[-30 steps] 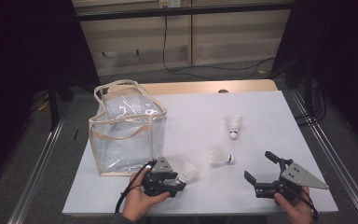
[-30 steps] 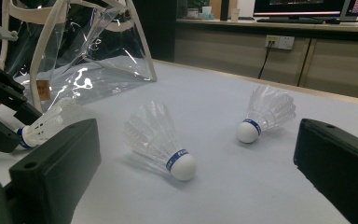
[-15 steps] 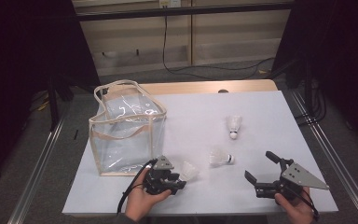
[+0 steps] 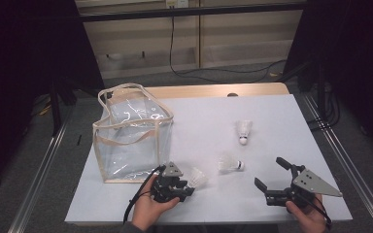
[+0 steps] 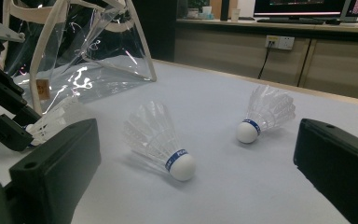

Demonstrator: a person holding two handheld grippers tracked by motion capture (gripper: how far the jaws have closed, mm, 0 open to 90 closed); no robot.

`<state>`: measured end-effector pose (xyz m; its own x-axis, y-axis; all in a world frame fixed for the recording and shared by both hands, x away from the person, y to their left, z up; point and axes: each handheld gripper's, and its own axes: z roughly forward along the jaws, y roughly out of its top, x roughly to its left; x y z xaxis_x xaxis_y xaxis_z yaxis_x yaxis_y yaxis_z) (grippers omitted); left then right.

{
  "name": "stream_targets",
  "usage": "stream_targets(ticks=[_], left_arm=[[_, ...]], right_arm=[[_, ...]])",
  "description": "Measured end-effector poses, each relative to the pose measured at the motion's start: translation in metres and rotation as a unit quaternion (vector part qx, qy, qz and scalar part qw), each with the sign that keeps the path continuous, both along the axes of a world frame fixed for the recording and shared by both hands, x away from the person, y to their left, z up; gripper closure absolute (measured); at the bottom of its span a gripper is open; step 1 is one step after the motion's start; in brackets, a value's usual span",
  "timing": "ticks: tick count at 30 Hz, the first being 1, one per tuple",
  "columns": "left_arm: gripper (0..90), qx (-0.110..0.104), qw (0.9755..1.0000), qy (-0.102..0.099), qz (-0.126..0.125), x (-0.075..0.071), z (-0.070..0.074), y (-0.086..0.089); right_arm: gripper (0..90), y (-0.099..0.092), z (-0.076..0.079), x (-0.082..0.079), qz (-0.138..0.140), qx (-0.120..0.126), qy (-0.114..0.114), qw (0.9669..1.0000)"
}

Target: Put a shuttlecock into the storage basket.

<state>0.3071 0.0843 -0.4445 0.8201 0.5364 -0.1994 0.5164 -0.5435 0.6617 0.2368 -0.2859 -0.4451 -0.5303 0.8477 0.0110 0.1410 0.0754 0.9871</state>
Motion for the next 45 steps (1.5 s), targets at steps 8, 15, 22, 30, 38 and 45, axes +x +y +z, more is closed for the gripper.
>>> stream_targets(ticks=[8,15,22,30,38,45], left_arm=[[64.7,0.007,1.0,0.001,-0.002,0.0,0.001,-0.002],[65.2,0.009,0.9999,0.008,0.0,0.001,0.002,-0.002],[65.5,0.015,0.9998,0.016,0.002,0.003,0.004,-0.003],[65.6,0.008,0.9997,0.024,0.004,0.004,0.008,-0.001],[65.6,-0.01,0.9992,0.037,0.006,0.01,0.02,0.007],[65.7,-0.011,0.9986,0.051,-0.007,0.012,0.025,0.003]], right_arm=[[0.6,-0.002,0.0,0.0,-0.002,0.002,0.001,1.0],[0.6,-0.002,0.0,0.001,0.001,0.004,0.002,1.0],[0.6,0.0,0.0,0.002,0.005,0.003,0.002,1.0],[0.7,-0.001,0.0,0.005,0.004,0.009,0.002,1.0],[0.6,-0.001,-0.004,0.01,0.003,0.012,0.009,0.9999],[0.6,-0.004,-0.005,0.011,0.003,0.017,0.012,0.9998]])
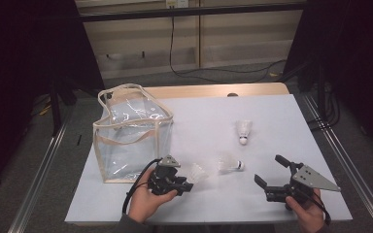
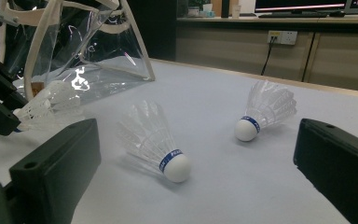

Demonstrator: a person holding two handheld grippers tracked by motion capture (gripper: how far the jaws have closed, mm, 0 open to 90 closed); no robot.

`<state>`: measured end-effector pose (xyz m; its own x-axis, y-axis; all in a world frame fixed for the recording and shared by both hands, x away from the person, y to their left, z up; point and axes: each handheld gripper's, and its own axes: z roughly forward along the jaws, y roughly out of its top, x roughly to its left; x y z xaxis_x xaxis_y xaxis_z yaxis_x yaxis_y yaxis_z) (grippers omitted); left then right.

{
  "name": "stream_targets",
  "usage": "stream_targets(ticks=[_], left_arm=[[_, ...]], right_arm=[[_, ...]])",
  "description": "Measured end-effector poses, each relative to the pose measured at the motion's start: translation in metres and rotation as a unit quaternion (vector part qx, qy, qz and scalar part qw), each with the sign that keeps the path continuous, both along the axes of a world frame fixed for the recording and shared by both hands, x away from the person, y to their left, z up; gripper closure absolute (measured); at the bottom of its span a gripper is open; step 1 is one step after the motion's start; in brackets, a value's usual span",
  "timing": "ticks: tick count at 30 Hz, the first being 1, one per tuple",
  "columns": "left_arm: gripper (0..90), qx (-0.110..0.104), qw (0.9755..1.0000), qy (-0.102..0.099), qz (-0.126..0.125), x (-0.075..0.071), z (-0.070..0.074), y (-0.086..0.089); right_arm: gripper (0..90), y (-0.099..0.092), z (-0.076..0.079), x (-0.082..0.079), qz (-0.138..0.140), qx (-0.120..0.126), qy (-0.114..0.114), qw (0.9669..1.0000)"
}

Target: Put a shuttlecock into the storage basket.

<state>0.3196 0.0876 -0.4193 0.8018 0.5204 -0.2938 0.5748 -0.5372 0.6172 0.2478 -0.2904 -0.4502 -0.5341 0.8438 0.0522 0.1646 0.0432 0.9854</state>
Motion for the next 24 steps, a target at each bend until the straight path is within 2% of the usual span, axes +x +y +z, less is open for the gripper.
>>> stream_targets(ticks=[3,9,14,24], left_arm=[[65.6,0.003,1.0,0.005,-0.006,0.001,0.003,0.001],[65.7,0.007,0.9999,0.001,-0.008,0.002,0.011,0.004],[65.7,0.009,0.9999,0.001,-0.008,0.002,0.019,0.005],[65.7,0.003,1.0,0.003,-0.004,0.006,0.027,0.012]], right_arm=[[0.6,0.0,-0.001,0.0,0.001,0.0,0.001,1.0],[0.6,0.004,-0.002,0.002,0.011,-0.003,0.002,0.9999],[0.6,0.003,0.0,0.004,0.006,0.001,-0.001,1.0],[0.2,-0.001,0.001,0.007,0.002,0.007,0.01,0.9999]])
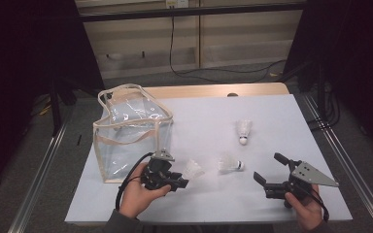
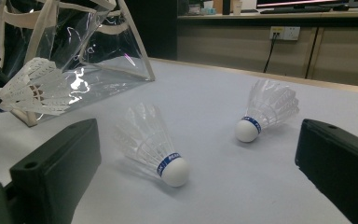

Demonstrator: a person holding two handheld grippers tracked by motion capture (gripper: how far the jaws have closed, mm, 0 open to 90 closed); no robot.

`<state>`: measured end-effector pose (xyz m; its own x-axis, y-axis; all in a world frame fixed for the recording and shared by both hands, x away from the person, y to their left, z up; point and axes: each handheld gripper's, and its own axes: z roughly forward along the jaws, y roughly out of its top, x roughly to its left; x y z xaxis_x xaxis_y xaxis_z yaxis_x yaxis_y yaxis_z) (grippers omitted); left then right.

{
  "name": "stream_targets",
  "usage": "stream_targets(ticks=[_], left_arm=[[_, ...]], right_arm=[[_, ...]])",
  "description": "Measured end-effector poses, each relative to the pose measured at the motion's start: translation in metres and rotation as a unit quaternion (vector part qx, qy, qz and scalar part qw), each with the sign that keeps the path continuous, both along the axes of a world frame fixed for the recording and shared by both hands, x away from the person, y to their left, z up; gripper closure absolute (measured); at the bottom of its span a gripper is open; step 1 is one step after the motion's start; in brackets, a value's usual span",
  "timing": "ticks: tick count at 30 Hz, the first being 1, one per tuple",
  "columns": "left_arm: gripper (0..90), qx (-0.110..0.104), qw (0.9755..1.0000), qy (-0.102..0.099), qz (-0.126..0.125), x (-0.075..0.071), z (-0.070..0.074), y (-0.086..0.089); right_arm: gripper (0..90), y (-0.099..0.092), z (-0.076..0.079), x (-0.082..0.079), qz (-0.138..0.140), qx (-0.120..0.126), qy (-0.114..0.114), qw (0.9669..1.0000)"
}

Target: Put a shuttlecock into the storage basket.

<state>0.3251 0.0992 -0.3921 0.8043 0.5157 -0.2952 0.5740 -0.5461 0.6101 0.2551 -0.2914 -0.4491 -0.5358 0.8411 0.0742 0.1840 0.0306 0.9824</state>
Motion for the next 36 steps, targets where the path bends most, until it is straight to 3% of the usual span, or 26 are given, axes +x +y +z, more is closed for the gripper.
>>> stream_targets(ticks=[11,36], left_arm=[[65.7,0.003,0.9999,-0.005,-0.011,0.005,0.009,-0.006],[65.7,0.007,1.0,-0.001,-0.006,0.014,0.032,-0.002]], right_arm=[[0.4,-0.001,0.001,-0.003,-0.001,-0.002,0.001,1.0],[0.6,0.001,0.001,-0.007,0.006,-0.011,0.0,0.9999]])
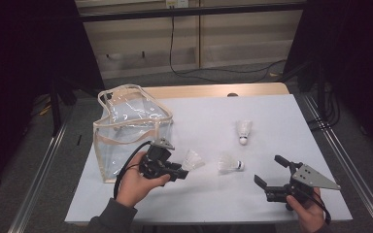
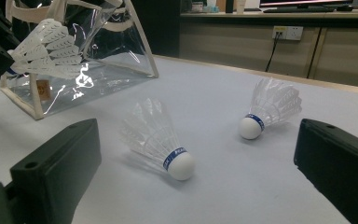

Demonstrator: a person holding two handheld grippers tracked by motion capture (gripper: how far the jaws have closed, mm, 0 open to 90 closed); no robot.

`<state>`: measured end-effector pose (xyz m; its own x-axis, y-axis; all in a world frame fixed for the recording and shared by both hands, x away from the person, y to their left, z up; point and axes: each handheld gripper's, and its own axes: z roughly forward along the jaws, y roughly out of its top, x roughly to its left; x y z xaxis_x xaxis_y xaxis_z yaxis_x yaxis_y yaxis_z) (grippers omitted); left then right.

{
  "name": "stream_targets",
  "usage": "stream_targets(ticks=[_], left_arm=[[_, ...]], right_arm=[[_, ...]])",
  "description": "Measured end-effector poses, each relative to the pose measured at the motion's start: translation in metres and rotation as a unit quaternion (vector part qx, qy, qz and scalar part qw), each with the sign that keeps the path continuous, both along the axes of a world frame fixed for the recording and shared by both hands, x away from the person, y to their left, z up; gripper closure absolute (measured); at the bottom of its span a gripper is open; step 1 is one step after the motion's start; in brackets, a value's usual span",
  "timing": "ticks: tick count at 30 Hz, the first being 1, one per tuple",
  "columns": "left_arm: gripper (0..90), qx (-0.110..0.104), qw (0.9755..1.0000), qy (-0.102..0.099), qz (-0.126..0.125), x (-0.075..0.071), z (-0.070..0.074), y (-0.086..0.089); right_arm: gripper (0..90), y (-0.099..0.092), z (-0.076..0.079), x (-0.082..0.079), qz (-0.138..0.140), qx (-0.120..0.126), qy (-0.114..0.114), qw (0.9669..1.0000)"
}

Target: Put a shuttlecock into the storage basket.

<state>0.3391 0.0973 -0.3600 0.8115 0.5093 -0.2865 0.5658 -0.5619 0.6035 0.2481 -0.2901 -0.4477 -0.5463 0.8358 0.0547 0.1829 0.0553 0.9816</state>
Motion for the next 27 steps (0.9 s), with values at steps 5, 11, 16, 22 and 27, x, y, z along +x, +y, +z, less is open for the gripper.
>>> stream_targets(ticks=[5,11,16,22,27], left_arm=[[65.7,-0.003,1.0,-0.001,0.002,0.002,0.006,0.0],[65.7,-0.001,1.0,-0.004,0.001,0.004,0.014,-0.002],[65.7,0.001,1.0,-0.005,0.0,0.006,0.02,0.0],[65.7,-0.002,1.0,-0.002,0.003,0.009,0.024,0.001],[65.7,-0.001,1.0,-0.003,0.002,0.011,0.028,0.0]], right_arm=[[0.7,-0.001,0.0,0.0,-0.001,-0.001,-0.002,1.0],[0.7,-0.001,0.0,0.0,-0.001,-0.003,-0.001,1.0],[0.7,-0.003,0.0,0.0,-0.002,0.0,-0.001,1.0],[0.8,-0.001,0.0,0.0,0.001,-0.004,0.001,1.0],[0.9,0.0,0.0,0.0,0.002,-0.007,-0.001,1.0]])
